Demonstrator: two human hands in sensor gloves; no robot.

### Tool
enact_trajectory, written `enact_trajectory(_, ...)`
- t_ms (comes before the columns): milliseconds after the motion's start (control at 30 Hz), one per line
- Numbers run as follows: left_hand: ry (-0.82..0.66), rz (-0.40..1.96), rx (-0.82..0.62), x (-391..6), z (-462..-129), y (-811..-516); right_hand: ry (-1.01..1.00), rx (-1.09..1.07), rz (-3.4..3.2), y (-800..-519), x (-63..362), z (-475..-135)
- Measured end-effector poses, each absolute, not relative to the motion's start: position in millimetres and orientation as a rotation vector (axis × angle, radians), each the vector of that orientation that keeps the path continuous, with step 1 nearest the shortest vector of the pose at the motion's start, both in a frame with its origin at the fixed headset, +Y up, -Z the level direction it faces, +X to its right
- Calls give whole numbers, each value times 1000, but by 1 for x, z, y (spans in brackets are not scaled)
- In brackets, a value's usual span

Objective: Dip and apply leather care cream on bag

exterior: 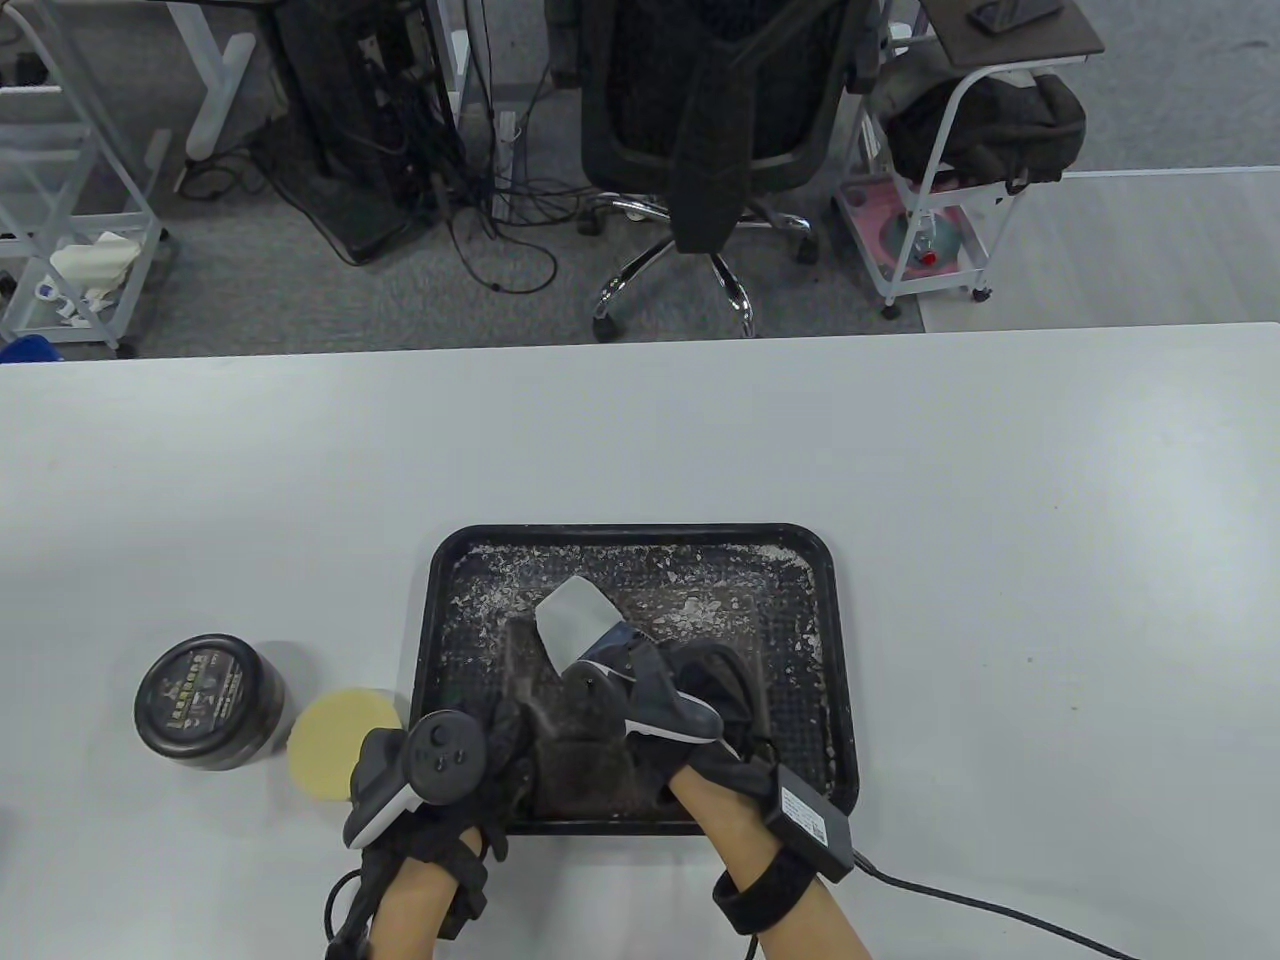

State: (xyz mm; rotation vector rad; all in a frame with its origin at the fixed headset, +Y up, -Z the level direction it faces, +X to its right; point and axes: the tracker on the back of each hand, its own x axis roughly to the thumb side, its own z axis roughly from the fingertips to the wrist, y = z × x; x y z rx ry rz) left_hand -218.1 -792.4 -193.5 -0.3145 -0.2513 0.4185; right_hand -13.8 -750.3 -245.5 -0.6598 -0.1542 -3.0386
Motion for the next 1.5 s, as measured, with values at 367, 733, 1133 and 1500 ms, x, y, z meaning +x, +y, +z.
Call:
enact_trajectory(367,-252,438,-323,-220,-194,-793,-208,-504,-3081,-745,59,-237)
enact_trajectory(733,-259,433,-307,-220,-193,-793,-279,-331,-3143,-742,100,-235)
enact_trajectory(1133,-267,415,-306,-218,-191,-794,-249,-330,-3009,-740,89,-231)
enact_trajectory(1500,-276,374,-292,-213,-190,-794,-154,-587,-2986,-743,32,-223)
